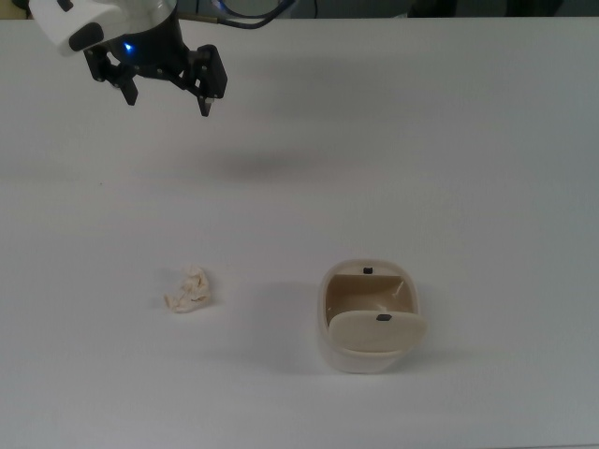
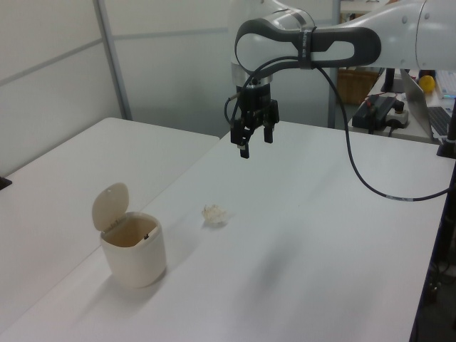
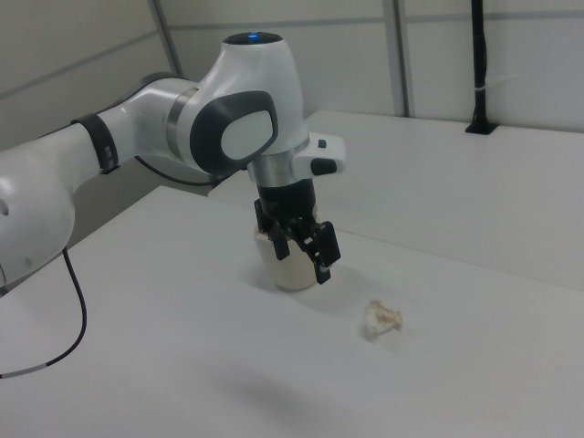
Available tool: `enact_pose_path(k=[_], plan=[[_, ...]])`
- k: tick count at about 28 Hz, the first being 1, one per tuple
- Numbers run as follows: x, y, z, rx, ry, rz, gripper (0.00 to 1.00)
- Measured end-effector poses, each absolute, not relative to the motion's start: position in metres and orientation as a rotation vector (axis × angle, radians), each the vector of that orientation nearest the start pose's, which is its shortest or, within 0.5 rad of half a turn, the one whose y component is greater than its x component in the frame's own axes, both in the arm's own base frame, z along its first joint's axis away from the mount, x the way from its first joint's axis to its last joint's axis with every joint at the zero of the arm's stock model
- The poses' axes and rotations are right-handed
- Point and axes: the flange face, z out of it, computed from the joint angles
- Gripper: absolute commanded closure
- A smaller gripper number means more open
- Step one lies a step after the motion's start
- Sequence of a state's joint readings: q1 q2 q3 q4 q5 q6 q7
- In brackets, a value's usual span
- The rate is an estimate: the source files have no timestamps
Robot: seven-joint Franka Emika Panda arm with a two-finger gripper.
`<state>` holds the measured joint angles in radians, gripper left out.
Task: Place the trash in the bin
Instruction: 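Move the gripper down toward the crumpled white paper ball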
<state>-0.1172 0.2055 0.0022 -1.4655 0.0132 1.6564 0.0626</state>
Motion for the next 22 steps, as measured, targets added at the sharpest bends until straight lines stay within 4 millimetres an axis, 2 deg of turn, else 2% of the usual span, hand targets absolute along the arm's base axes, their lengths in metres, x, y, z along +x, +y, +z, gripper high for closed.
enact_pose_path(k=[8,14,22], plan=[[0.627,-0.071,0.558,-3.112,0.280,-0.055,0.00],[0.639,-0.067,0.542,-3.108,0.283,-0.084,0.00],[0.659,-0.065,0.514,-3.081,0.441,-0.146,0.00]])
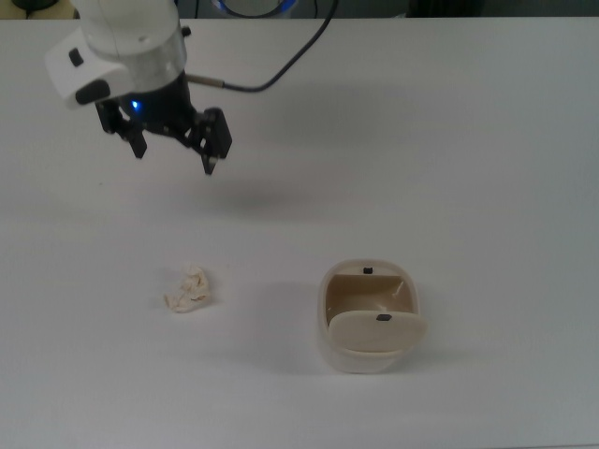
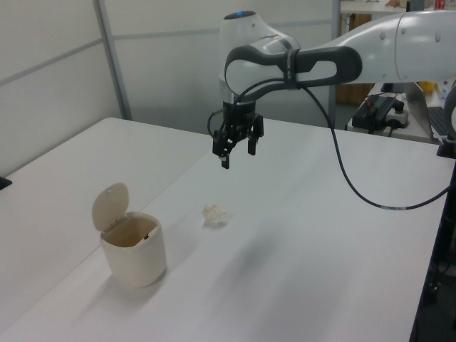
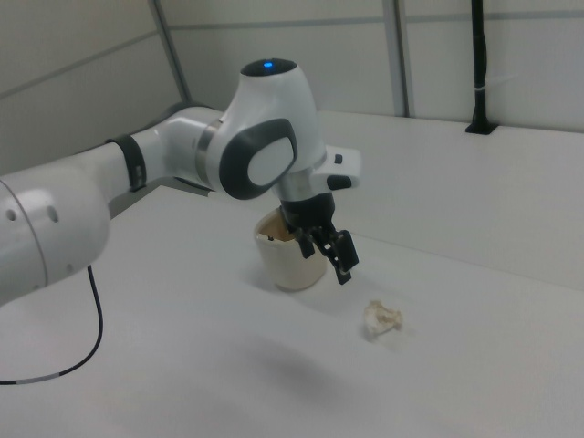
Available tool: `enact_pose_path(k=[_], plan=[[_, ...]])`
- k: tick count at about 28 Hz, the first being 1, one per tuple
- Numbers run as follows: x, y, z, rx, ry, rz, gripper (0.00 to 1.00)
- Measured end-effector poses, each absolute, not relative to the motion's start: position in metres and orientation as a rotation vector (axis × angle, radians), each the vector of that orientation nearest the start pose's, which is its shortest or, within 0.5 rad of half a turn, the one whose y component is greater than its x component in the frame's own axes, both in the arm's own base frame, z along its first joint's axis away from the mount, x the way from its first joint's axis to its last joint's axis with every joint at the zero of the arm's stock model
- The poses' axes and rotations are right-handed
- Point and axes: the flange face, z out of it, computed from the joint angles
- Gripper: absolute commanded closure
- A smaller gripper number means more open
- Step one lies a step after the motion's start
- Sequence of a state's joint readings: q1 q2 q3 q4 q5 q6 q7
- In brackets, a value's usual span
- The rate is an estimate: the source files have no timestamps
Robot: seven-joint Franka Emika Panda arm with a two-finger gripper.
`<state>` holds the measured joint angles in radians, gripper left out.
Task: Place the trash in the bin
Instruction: 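Move the gripper down toward the crumpled white paper ball, then close the gripper on the crumpled paper ball and lift it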
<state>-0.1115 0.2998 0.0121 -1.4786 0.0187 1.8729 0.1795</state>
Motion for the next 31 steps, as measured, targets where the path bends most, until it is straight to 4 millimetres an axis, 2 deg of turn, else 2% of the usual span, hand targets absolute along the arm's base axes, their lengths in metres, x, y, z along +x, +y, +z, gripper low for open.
enact_pose_path(k=[9,22,31], plan=[[0.689,-0.067,0.469,-3.048,0.563,-0.254,0.00],[0.717,-0.041,0.379,-3.143,0.628,-0.277,0.00],[0.723,-0.044,0.347,-3.165,0.618,-0.276,0.00]])
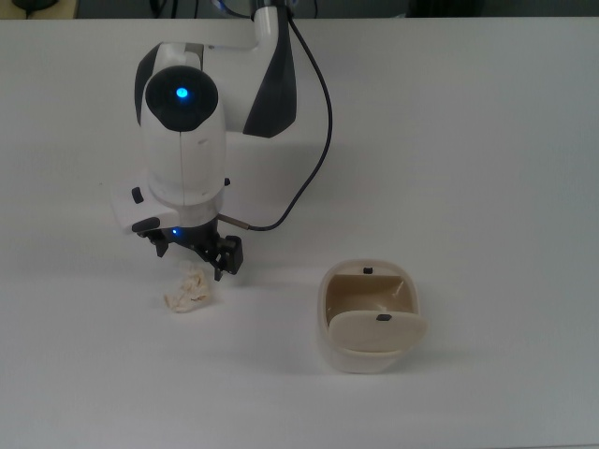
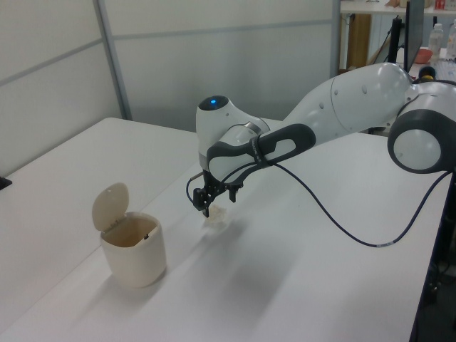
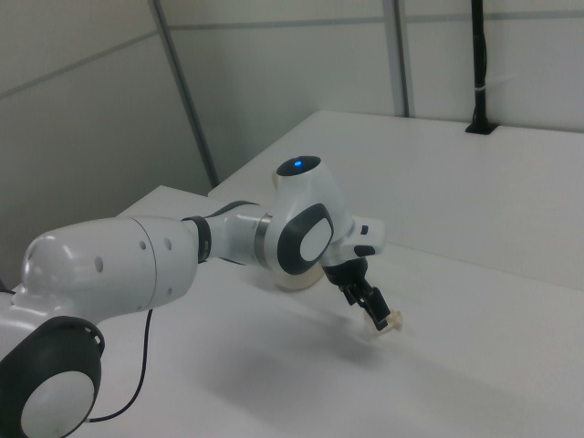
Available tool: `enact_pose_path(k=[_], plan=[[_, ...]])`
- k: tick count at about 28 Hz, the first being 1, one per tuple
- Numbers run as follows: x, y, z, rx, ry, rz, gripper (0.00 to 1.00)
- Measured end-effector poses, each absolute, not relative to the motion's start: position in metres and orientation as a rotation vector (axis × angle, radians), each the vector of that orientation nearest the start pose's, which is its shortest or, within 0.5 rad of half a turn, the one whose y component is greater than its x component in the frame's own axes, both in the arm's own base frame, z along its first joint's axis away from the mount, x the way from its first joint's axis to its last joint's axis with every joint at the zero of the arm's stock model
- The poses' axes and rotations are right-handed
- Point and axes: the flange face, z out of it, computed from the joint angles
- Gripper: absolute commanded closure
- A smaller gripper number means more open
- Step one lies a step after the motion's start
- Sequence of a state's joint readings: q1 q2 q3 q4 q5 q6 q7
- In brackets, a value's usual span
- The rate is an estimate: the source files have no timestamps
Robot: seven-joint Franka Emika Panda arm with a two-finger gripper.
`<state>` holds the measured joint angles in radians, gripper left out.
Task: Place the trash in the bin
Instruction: 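Close the gripper on the crumpled paper ball and lift it, then carry the paper ball over the open cream bin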
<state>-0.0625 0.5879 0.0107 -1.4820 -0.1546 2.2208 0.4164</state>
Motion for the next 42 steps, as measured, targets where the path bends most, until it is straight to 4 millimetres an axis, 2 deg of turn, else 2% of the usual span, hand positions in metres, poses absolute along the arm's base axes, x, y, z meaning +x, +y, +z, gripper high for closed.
enact_pose_path(k=[11,15,20,21,24,25,26,36,42], plan=[[0.725,-0.048,0.328,-3.204,0.655,-0.302,0.00],[0.727,-0.049,0.325,-3.200,0.686,-0.330,0.07],[0.730,-0.048,0.321,-3.214,0.721,-0.380,0.36],[0.730,-0.048,0.319,-3.218,0.725,-0.389,0.54],[0.732,-0.047,0.311,-3.221,0.737,-0.420,0.87],[0.733,-0.046,0.309,-3.219,0.738,-0.432,0.96],[0.734,-0.046,0.307,-3.217,0.739,-0.442,1.00],[0.738,-0.045,0.308,-3.199,0.751,-0.480,1.00],[0.742,-0.043,0.328,-3.179,0.756,-0.535,1.00]])
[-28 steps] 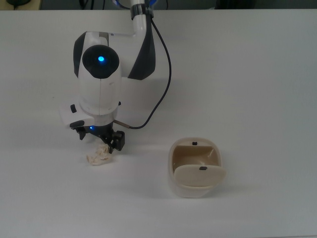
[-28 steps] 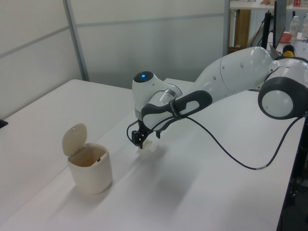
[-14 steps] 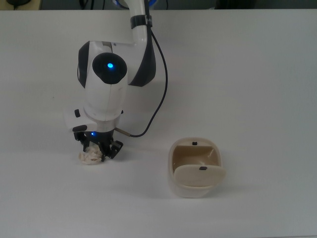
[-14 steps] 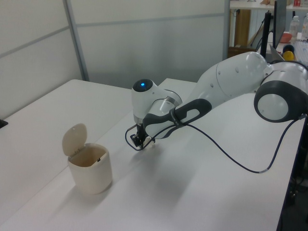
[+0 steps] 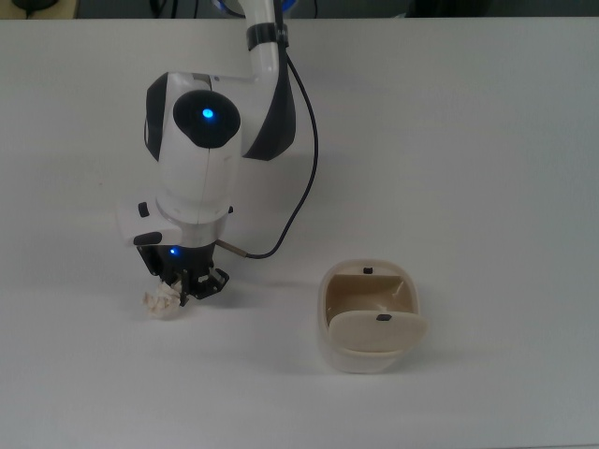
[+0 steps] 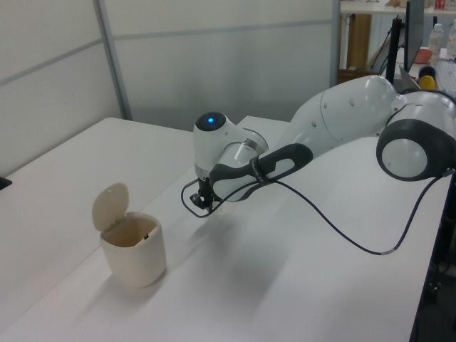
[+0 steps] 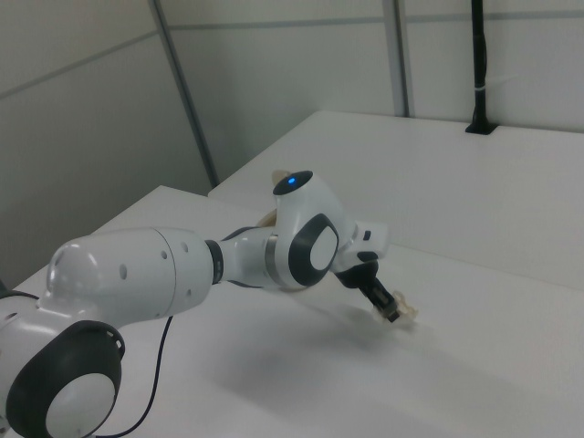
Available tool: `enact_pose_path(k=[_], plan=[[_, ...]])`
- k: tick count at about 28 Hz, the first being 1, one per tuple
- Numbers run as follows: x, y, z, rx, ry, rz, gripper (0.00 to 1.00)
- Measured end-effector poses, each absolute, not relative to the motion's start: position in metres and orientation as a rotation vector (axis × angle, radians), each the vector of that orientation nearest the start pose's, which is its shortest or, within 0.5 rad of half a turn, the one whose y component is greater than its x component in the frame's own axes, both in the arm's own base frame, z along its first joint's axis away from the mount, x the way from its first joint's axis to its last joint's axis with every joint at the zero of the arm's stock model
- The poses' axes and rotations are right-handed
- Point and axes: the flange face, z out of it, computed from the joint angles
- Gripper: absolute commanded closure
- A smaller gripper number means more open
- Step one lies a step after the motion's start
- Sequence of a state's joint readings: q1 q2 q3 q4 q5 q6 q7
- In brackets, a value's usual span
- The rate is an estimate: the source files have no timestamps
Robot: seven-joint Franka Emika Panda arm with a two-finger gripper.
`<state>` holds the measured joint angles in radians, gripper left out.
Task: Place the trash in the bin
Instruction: 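Carry the paper ball over the open cream bin, then lower the gripper into the bin opening and release the paper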
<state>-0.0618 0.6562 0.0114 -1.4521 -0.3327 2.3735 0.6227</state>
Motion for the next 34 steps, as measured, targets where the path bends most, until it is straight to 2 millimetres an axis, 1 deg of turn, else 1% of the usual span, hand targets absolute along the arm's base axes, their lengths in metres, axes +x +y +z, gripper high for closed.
enact_pose_path(k=[5,6,8,10,11,12,15,16,20,24,27,28,29,30,31,32,33,34], plan=[[0.744,-0.034,0.370,-3.116,0.776,-0.616,1.00],[0.743,-0.028,0.385,-3.087,0.778,-0.636,1.00],[0.742,-0.018,0.404,-3.050,0.773,-0.656,1.00],[0.739,-0.005,0.421,-3.019,0.764,-0.660,1.00],[0.737,0.004,0.431,-3.004,0.754,-0.655,1.00],[0.735,0.011,0.436,-2.994,0.746,-0.651,1.00],[0.732,0.031,0.448,-2.959,0.728,-0.637,1.00],[0.731,0.041,0.452,-2.942,0.723,-0.635,1.00],[0.729,0.062,0.457,-2.901,0.734,-0.624,1.00],[0.726,0.091,0.462,-2.866,0.721,-0.612,1.00],[0.723,0.120,0.469,-2.839,0.710,-0.609,1.00],[0.722,0.129,0.470,-2.833,0.708,-0.608,0.99],[0.720,0.137,0.471,-2.828,0.707,-0.606,0.90],[0.719,0.145,0.471,-2.824,0.705,-0.604,0.59],[0.717,0.155,0.471,-2.819,0.704,-0.600,0.35],[0.716,0.160,0.472,-2.816,0.705,-0.597,0.14],[0.714,0.166,0.471,-2.812,0.707,-0.594,0.00],[0.713,0.170,0.471,-2.807,0.715,-0.591,0.00]])
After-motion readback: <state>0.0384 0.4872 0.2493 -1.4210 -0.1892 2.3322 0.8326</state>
